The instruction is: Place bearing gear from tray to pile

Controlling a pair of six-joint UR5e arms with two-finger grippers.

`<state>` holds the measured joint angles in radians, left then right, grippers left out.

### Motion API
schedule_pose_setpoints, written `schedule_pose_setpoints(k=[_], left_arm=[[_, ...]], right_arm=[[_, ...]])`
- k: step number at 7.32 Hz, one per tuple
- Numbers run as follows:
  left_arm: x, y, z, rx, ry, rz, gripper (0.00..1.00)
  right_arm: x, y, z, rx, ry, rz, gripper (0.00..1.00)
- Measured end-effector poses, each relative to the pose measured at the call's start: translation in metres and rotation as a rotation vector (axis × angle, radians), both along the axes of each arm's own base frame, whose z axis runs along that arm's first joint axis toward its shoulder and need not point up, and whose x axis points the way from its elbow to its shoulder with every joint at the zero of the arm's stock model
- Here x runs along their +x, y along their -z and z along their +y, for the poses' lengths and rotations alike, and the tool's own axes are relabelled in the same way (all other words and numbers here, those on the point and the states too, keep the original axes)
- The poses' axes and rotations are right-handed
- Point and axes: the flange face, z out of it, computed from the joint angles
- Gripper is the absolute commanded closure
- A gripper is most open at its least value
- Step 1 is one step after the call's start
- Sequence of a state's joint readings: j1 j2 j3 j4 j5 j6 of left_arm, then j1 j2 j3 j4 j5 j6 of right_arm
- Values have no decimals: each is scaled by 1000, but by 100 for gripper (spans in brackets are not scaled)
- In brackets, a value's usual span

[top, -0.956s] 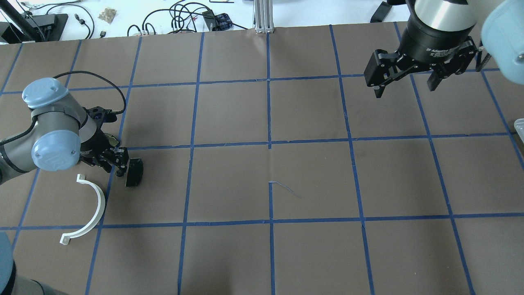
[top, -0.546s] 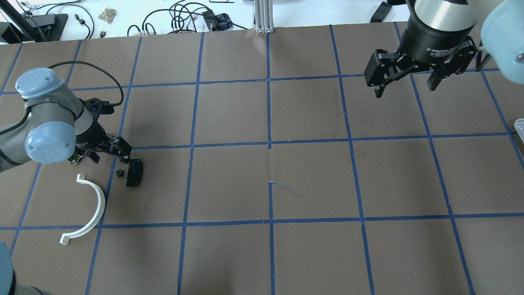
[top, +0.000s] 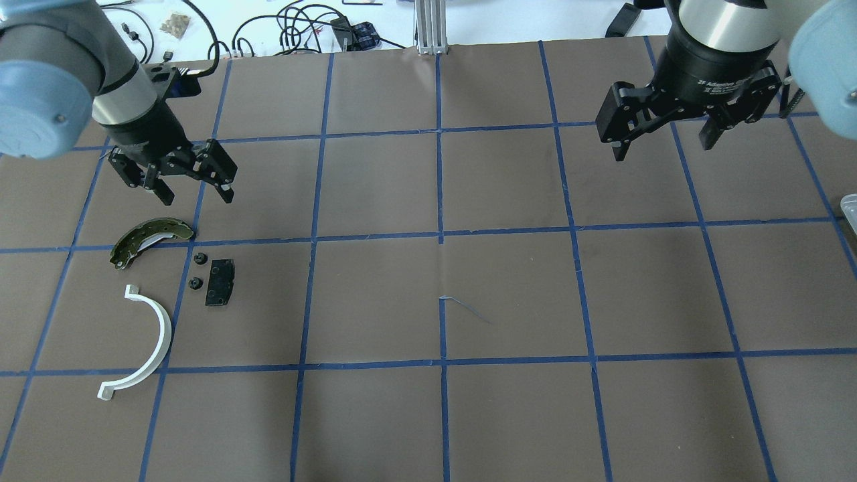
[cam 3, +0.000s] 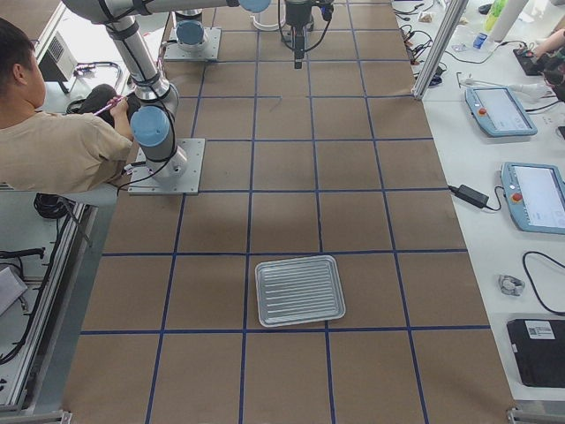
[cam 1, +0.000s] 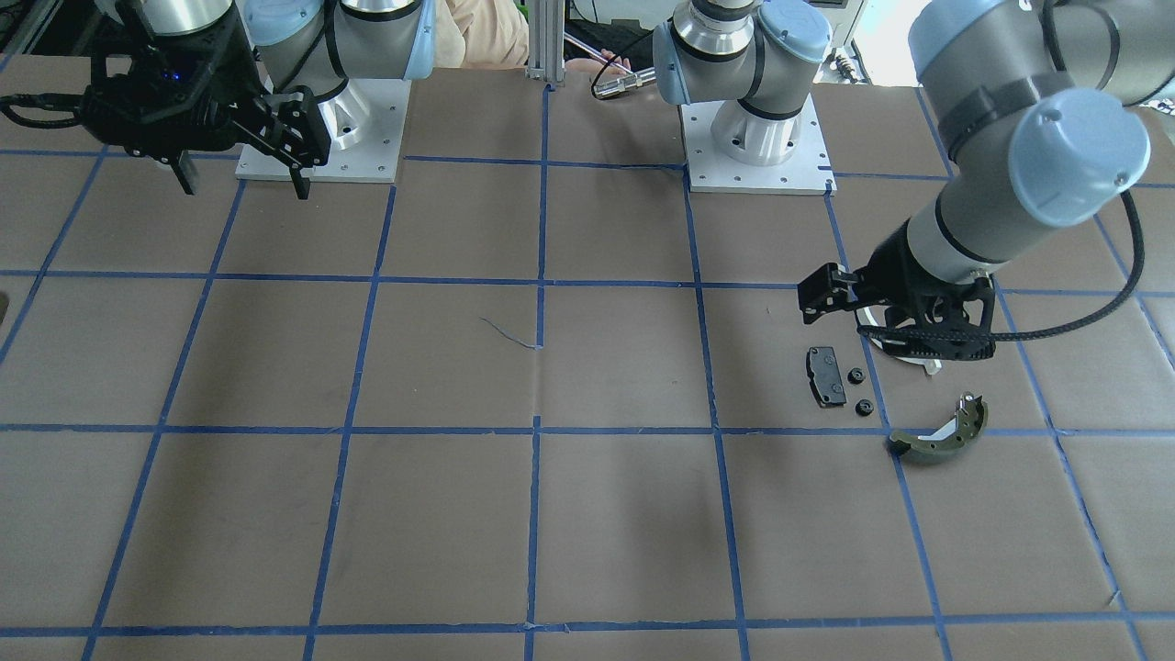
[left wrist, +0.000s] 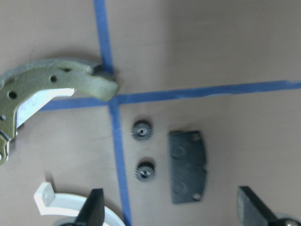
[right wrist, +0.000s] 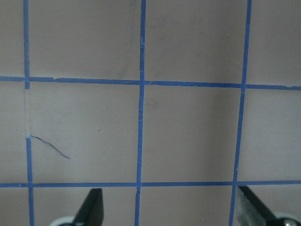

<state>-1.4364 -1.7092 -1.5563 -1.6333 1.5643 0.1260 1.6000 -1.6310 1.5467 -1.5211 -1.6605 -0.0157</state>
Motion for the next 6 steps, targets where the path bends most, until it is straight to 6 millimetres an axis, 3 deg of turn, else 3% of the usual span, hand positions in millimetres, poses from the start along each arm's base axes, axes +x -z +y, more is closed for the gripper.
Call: schedule_pose_setpoints(k=[1, 2, 3, 4, 6], left_arm=[[-43, -48, 14, -16, -22, -15, 0], [-81, -76, 30, -51, -8, -25, 0], [-108, -86, 42, -83, 17, -30, 0], [-120, -86, 50, -115, 33, -30, 0], [-122, -81, 52, -196, 42, -19, 0]], right_arm=[[0, 0, 0, 0, 1, 0, 0], [0, 0, 0, 0, 2, 1, 0], [0, 1, 0, 0, 3, 1, 0], [0, 1, 0, 0, 2, 0, 0], [1, 0, 0, -1, 3, -2, 0]])
